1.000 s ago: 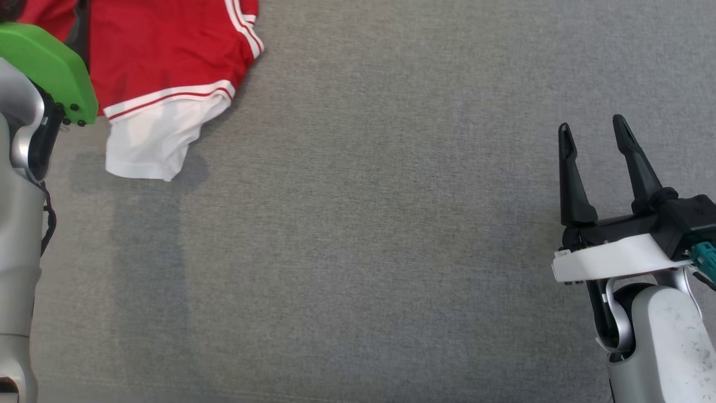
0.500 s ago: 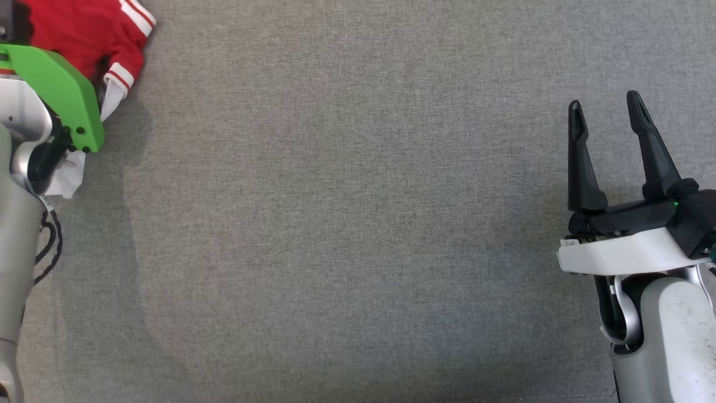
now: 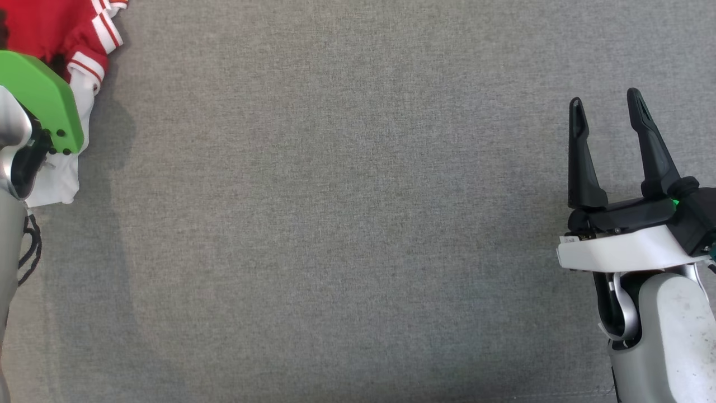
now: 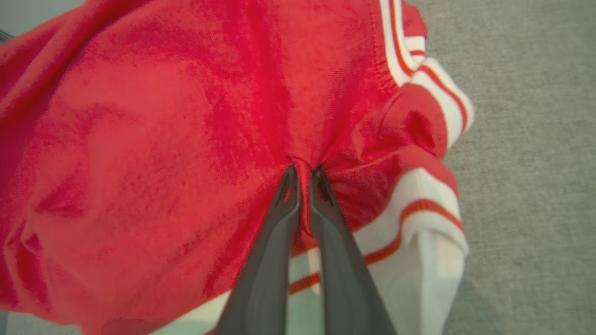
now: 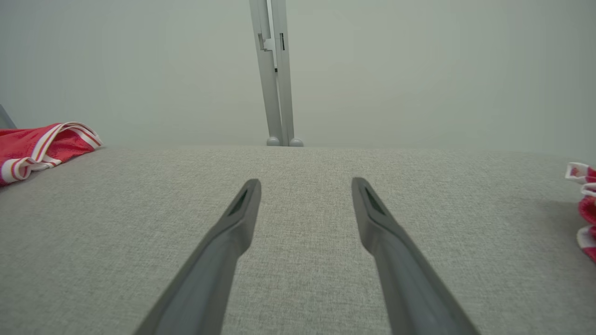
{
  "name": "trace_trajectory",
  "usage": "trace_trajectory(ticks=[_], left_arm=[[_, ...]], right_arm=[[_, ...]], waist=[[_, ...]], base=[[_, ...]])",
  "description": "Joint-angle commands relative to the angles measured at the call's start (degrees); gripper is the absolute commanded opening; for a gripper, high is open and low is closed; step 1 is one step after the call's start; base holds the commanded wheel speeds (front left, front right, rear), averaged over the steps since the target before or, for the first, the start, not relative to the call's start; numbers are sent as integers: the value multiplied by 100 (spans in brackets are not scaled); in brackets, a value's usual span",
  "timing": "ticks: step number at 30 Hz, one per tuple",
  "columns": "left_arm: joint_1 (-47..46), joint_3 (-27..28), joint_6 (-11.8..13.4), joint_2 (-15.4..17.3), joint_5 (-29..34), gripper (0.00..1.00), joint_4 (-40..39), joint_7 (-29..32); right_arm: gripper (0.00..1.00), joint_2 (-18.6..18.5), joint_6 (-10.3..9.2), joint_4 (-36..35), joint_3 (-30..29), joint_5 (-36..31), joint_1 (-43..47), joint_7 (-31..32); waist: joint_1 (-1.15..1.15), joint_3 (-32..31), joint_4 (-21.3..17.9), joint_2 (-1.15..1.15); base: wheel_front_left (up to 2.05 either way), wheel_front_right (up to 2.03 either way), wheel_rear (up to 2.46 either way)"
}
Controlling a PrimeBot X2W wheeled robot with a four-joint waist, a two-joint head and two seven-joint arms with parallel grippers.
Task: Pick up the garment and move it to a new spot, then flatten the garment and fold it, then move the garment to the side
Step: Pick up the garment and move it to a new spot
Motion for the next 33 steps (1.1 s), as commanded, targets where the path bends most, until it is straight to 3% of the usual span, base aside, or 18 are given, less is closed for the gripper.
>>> trace_trajectory(ticks=[1, 7, 16, 20, 27, 33], left_arm=[[-13, 15, 42, 81, 45, 0, -3, -145], [-211, -8, 29, 4, 105, 0, -176, -781], [-397, -430, -68, -378, 29, 0, -803, -1153], [-477, -567, -77, -702, -192, 0, -1215, -1281], [-543, -485, -82, -1571, -943, 0, -1925, -1340], [131, -474, 110, -2155, -1631, 0, -2178, -1179]], right_arm=[[100, -12, -2, 55, -12, 47, -22, -50], [100, -13, -2, 356, -17, 187, 132, -198], [100, -12, -2, 746, -138, 442, 507, -353], [100, -13, -2, 874, -203, 548, 677, -395], [100, -11, -2, 996, -301, 632, 958, -439], [100, -12, -2, 1041, -260, 693, 1088, -466]], waist=[[0, -238, -1, 0], [0, -927, -59, 0], [0, -2004, -283, 0], [0, -2373, -443, 0], [0, -2736, -747, 0], [0, -2772, -928, 0]], base=[[0, 0, 0], [0, 0, 0], [0, 0, 0], [0, 0, 0], [0, 0, 0], [0, 0, 0]])
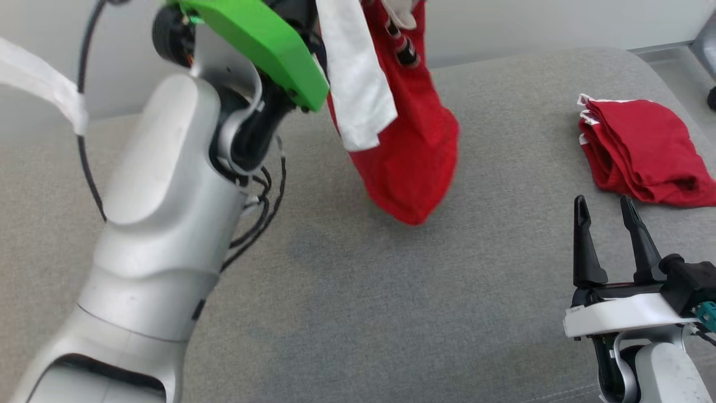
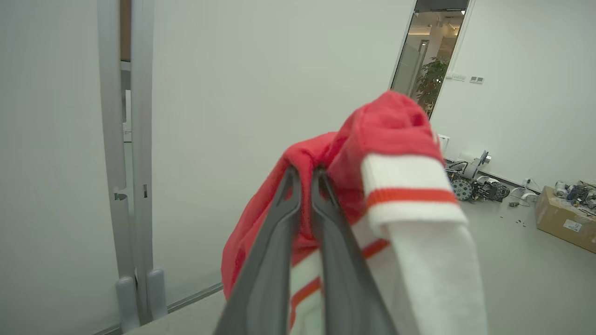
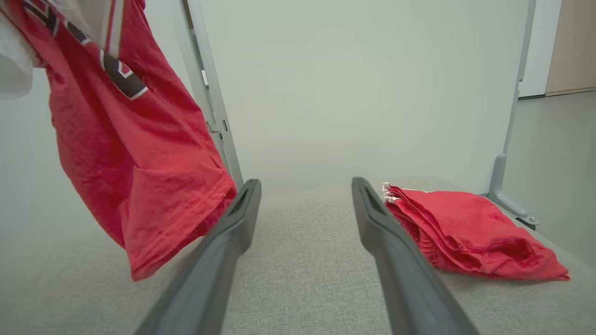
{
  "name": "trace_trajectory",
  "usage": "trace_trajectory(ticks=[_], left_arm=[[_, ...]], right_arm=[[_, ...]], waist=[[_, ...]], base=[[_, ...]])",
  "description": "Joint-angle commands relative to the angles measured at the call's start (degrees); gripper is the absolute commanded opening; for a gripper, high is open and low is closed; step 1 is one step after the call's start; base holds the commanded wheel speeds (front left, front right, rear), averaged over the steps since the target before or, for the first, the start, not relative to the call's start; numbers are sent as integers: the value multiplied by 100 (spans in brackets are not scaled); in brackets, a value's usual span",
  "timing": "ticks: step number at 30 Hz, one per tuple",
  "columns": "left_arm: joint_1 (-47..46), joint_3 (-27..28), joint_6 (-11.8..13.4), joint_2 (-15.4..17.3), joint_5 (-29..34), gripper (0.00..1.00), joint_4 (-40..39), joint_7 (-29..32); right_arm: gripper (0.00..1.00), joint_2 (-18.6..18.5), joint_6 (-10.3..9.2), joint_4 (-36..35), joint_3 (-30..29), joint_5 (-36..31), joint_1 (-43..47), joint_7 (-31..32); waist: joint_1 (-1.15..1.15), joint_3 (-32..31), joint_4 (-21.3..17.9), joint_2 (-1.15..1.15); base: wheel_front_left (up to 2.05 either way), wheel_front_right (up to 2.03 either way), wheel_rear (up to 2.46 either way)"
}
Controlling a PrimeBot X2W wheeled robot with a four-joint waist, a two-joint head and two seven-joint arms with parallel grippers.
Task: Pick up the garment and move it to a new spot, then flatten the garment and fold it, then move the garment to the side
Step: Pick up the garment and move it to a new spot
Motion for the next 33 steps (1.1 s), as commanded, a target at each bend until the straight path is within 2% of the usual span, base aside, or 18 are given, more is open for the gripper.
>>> trace_trajectory(ticks=[1, 5, 9, 17, 18, 19, 21, 22, 23, 33], left_arm=[[325, -22, 78, -13, -81, 0, 24, -48], [1139, -22, 353, -96, -283, 0, 297, -309], [1746, 193, 596, 43, -316, 0, 850, -764], [2368, 822, 836, 195, -640, 0, 1627, -1593], [2419, 866, 858, 189, -656, 2, 1701, -1671], [2477, 943, 893, 175, -707, 26, 1782, -1775], [2573, 1035, 901, 139, -776, 47, 1924, -1905], [2600, 1061, 894, 132, -773, 89, 1969, -1967], [2625, 1093, 901, 128, -751, 100, 2017, -2040], [2829, 1366, 732, 208, -392, 100, 1891, -2273]], right_arm=[[100, -12, -2, 14, 16, 34, 68, -43], [100, -11, -2, 43, 61, 77, 62, -48], [100, -12, -2, 49, 70, 80, -25, -48], [100, -11, -2, 71, -13, 8, -80, -48], [100, -11, -2, 73, -13, 4, -86, -48], [100, -13, -2, 81, -7, -10, -101, -49], [100, -12, -2, 81, 3, -28, -123, -48], [100, -12, -2, 82, 17, -33, -127, -48], [100, -12, -2, 81, 29, -43, -131, -48], [100, -13, -2, 87, 51, -105, -120, -47]], waist=[[0, -109, -190, 0], [0, -12, -249, 0], [0, 109, -276, 0], [0, 256, -111, 0], [0, 264, -79, 0], [0, 271, -45, 0], [0, 283, 20, 0], [0, 289, 46, 0], [0, 295, 75, 0], [0, 260, 279, 0]], base=[[0, 0, 0], [0, 0, 0], [0, 0, 0], [0, 0, 0], [0, 0, 0], [0, 0, 0], [0, 0, 0], [0, 0, 0], [0, 0, 0], [0, 0, 0]])
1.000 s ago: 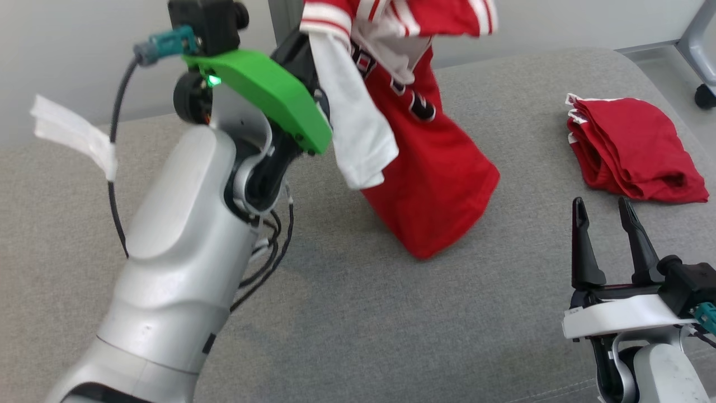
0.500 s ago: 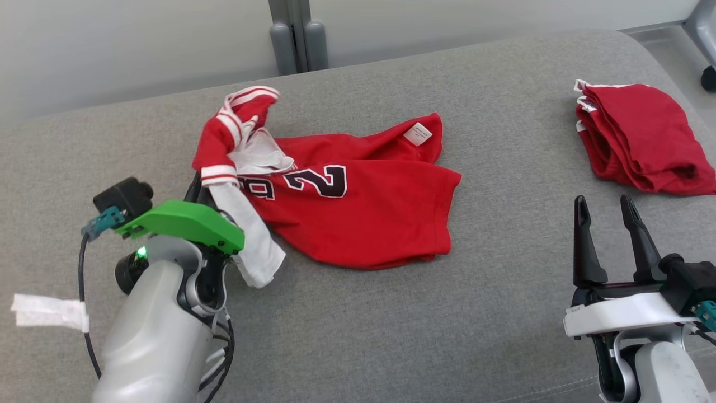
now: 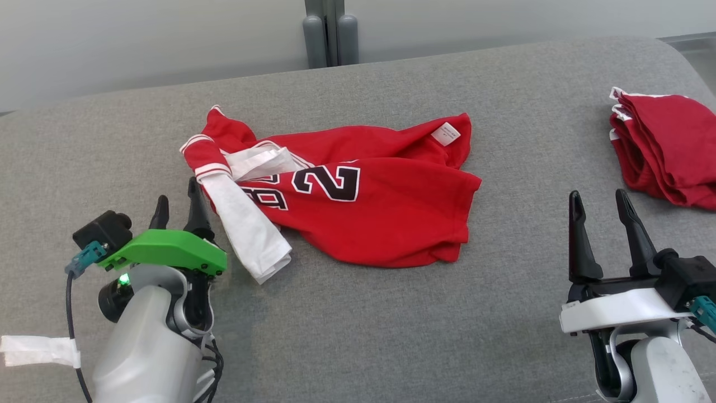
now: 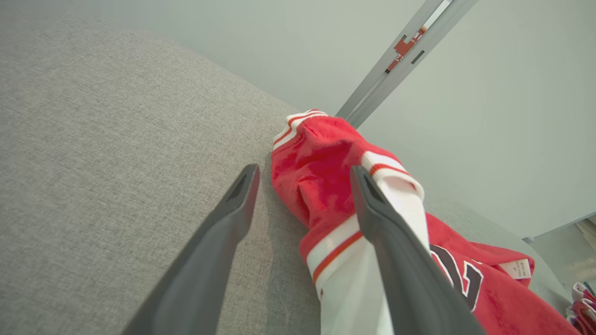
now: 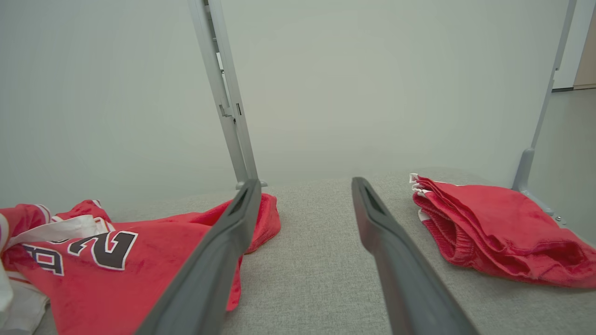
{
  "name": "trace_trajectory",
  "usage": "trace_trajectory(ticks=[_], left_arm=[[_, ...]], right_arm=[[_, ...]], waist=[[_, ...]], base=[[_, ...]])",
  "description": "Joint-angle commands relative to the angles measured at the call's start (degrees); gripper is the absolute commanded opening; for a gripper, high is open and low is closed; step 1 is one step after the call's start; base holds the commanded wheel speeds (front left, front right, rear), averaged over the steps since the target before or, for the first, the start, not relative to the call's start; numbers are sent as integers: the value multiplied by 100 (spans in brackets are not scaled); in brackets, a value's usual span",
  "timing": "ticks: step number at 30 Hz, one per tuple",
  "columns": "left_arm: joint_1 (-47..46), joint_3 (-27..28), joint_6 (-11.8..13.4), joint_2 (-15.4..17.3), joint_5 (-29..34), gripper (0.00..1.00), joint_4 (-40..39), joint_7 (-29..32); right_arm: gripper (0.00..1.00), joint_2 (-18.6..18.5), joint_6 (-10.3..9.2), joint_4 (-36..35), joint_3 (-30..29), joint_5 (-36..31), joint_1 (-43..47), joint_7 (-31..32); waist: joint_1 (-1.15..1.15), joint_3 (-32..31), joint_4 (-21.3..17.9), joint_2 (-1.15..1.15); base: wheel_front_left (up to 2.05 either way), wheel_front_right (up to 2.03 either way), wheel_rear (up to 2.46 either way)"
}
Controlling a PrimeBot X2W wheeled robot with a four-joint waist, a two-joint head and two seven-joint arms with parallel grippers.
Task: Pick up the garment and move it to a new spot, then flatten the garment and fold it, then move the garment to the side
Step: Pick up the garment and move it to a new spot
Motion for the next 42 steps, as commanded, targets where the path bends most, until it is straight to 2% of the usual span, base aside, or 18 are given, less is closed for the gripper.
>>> trace_trajectory(ticks=[1, 9, 14, 21, 29, 42], left_arm=[[115, 91, -23, 85, 113, 100, -133, -33], [774, 551, -73, 138, 989, 100, -1225, -26], [1296, 594, -151, 6, 1604, 100, -1904, -27], [2138, 567, -137, -181, 2439, 100, -2577, -27], [2850, 562, -48, -312, 2833, 100, -2896, -27], [2947, 351, 72, -350, 2856, 100, -2919, -27]], right_arm=[[100, -14, -2, -5, -15, -41, 0, -17], [100, -14, -2, -17, -7, -174, 121, 46], [100, -13, -2, 9, -32, -236, 270, 84], [100, -14, -2, 68, 128, -181, 466, 90], [100, -14, -2, 259, 304, -50, 597, 45], [100, -14, -2, 651, 459, 26, 432, -12]], waist=[[0, -26, 40, 0], [0, -200, 167, 0], [0, -390, 271, 0], [0, -643, 396, 0], [0, -825, 483, 0], [0, -847, 516, 0]], base=[[0, 0, 0], [0, 0, 0], [0, 0, 0], [0, 0, 0], [0, 0, 0], [0, 0, 0]])
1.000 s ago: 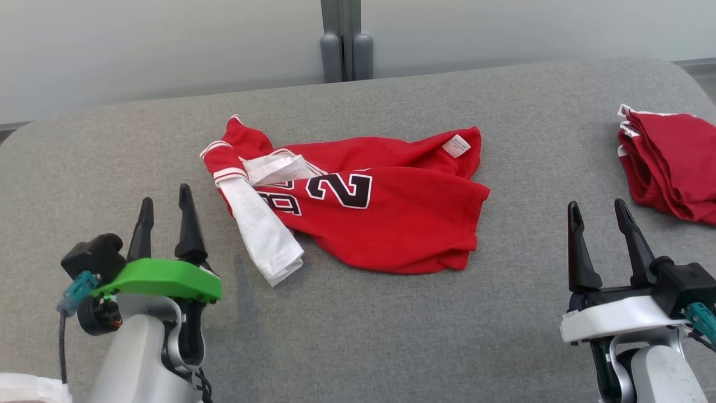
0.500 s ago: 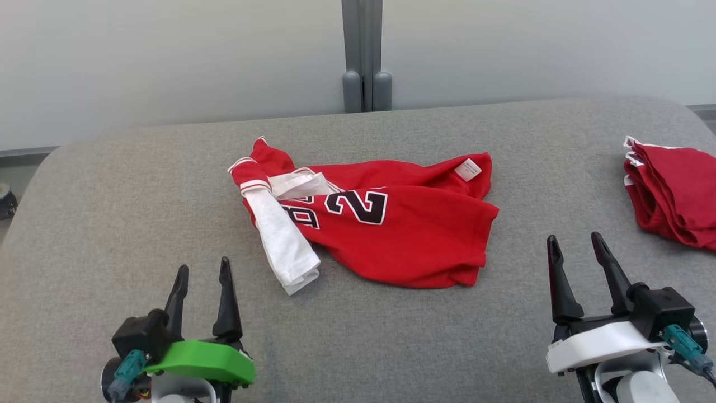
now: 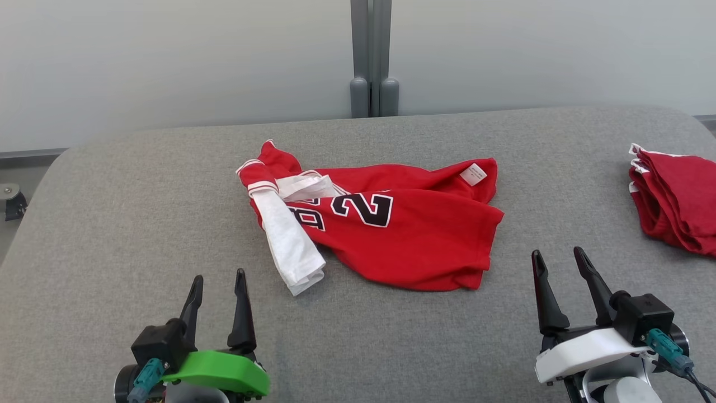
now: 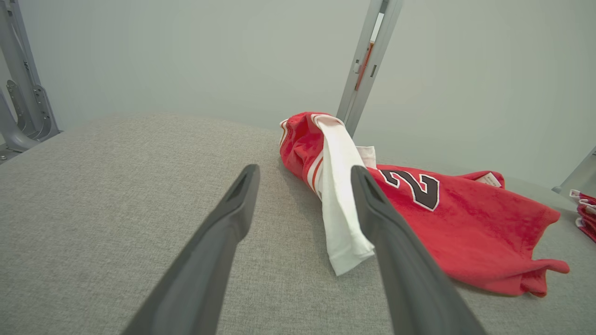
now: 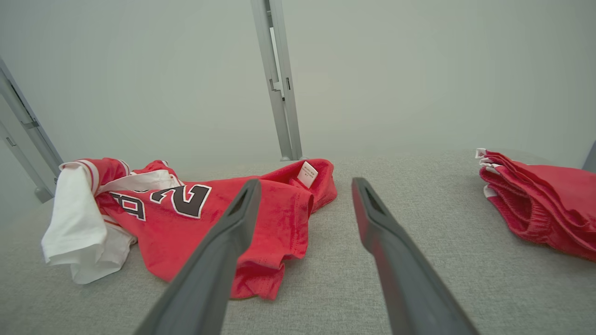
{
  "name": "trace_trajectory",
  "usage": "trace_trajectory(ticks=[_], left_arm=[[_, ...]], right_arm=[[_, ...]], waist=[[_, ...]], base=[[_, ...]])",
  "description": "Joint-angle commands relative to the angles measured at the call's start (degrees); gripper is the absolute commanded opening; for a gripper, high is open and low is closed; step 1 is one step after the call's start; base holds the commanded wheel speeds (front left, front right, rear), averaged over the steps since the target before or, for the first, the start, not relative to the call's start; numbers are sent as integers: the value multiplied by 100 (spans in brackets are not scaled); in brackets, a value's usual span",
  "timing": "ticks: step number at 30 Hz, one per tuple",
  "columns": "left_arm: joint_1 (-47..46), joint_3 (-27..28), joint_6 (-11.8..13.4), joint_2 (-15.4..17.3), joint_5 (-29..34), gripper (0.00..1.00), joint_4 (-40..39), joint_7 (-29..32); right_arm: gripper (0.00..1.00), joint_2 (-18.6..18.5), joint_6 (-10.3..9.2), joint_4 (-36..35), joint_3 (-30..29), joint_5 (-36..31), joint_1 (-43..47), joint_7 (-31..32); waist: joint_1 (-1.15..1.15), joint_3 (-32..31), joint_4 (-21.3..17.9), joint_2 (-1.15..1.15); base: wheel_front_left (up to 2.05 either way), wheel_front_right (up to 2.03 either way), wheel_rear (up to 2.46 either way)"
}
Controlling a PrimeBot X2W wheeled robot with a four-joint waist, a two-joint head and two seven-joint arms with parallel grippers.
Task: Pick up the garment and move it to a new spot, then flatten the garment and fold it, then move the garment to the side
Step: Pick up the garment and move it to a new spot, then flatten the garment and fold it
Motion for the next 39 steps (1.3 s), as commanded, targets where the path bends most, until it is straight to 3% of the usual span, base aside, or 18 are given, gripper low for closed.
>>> trace_trajectory(ticks=[1, 12, 17, 29, 30, 32, 33, 39], left_arm=[[73, -2, 30, 6, -27, 100, -15, 0], [-79, -244, -7, 5, -12, 100, 146, 0], [-374, -503, -84, 8, -85, 100, 596, 0], [-1393, -761, -49, 11, -1063, 100, 1920, 1], [-1442, -743, -47, 13, -1125, 77, 1950, 0], [-1494, -688, -37, 13, -1217, 4, 1925, 0], [-1502, -687, -44, 12, -1228, 0, 1907, 1], [-1335, -461, -15, 16, -1287, 0, 1483, 0]], right_arm=[[100, -14, -2, 20, -1, -7, -48, -45], [100, -14, -2, 52, 62, -27, -68, -47], [100, -13, -2, 29, 128, -55, -119, -47], [100, -14, -2, -31, 236, -132, -355, -47], [100, -13, -2, -33, 224, -138, -373, -47], [100, -13, -2, -41, 194, -141, -390, -47], [100, -13, -2, -43, 172, -147, -385, -47], [100, -13, -2, -46, 113, -157, -386, -48]], waist=[[0, 3, -14, 0], [0, 46, -172, 0], [0, 182, -306, 0], [0, 723, -685, 0], [0, 742, -690, 0], [0, 771, -683, 0], [0, 774, -666, 0], [0, 699, -436, 0]], base=[[0, 0, 0], [0, 0, 0], [0, 0, 0], [0, 0, 0], [0, 0, 0], [0, 0, 0], [0, 0, 0], [0, 0, 0]])
